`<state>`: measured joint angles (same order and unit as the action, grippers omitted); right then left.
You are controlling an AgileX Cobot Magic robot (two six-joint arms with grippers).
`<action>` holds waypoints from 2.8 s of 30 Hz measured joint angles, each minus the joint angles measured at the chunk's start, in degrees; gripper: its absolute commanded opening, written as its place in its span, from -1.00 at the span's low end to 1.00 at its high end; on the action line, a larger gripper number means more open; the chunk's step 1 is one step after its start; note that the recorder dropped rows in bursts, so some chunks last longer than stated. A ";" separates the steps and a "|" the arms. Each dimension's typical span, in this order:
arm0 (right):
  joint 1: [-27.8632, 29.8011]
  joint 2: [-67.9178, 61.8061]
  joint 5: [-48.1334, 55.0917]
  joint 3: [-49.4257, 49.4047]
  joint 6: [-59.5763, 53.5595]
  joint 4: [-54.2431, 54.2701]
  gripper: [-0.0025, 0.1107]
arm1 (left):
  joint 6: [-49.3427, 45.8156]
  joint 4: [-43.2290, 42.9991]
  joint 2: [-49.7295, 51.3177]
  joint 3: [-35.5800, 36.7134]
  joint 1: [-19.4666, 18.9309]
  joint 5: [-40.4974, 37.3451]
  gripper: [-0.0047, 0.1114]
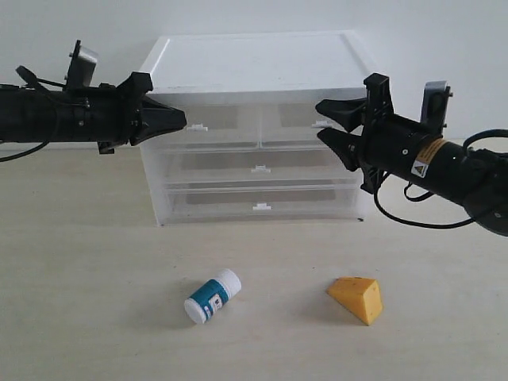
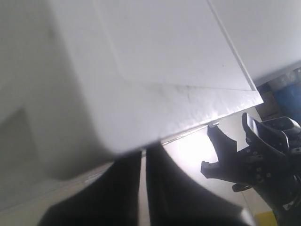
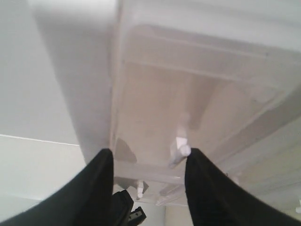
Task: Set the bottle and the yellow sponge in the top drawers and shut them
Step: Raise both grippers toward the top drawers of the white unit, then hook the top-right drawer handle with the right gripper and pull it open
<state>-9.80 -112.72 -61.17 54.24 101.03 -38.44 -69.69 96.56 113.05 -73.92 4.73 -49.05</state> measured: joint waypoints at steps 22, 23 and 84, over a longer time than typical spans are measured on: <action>0.00 0.00 6.30 1.09 -3.21 -1.13 -0.22 | 2.61 -0.69 0.00 0.00 0.26 -0.52 -0.20; 0.00 0.00 6.33 1.20 -3.30 -1.13 -0.22 | 2.61 -0.69 0.00 0.00 0.26 -0.41 -0.20; 0.07 11.25 -6.59 -21.27 -14.87 -6.41 -0.96 | 2.82 -2.49 0.00 0.00 0.39 1.41 -0.20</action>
<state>-9.72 -101.47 -67.75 32.97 86.16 -44.86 -66.87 94.07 113.05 -73.92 5.12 -47.64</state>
